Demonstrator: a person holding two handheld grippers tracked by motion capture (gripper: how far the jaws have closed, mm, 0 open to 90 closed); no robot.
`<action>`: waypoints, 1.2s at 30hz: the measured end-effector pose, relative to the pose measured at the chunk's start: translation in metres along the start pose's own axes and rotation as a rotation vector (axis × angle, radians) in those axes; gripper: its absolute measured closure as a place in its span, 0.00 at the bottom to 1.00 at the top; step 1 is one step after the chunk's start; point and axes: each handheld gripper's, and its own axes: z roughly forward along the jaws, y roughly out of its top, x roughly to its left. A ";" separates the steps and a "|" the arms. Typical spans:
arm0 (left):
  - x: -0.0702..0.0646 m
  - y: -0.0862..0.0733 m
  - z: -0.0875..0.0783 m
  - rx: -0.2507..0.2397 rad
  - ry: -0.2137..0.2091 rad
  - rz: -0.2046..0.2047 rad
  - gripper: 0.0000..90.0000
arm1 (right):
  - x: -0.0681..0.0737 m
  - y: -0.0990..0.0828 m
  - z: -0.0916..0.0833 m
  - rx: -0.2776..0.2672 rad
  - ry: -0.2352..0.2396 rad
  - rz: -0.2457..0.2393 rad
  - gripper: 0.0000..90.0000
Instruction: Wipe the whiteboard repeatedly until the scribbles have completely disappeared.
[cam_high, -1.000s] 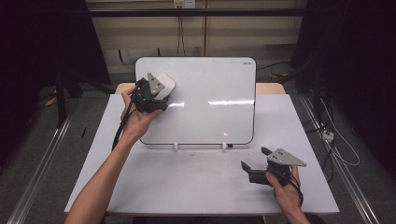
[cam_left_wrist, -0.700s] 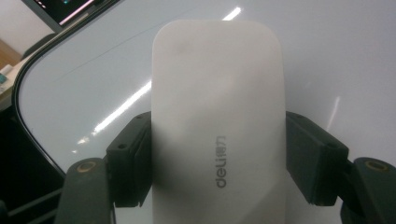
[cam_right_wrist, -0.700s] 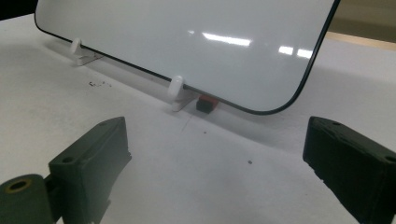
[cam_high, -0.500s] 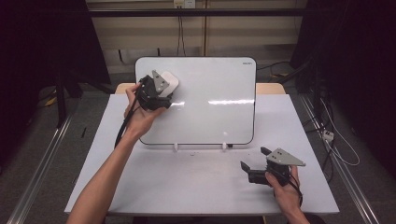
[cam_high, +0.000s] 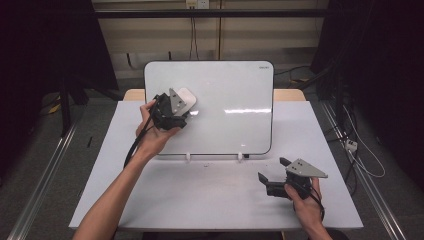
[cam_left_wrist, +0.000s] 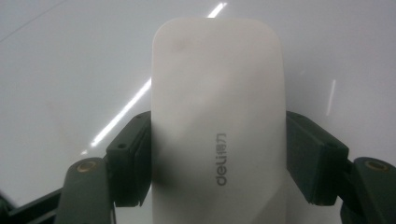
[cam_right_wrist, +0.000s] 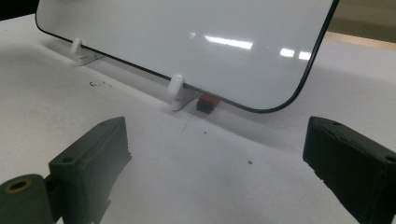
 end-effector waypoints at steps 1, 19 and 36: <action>0.005 -0.001 -0.001 0.002 0.008 -0.005 0.35 | 0.001 0.000 0.000 0.001 0.000 0.002 0.08; 0.051 0.008 -0.005 0.021 0.054 -0.047 0.35 | 0.001 0.000 0.003 0.006 -0.002 0.001 0.08; -0.006 -0.036 -0.009 0.004 0.005 -0.005 0.35 | 0.002 0.000 0.002 0.005 0.001 -0.003 0.08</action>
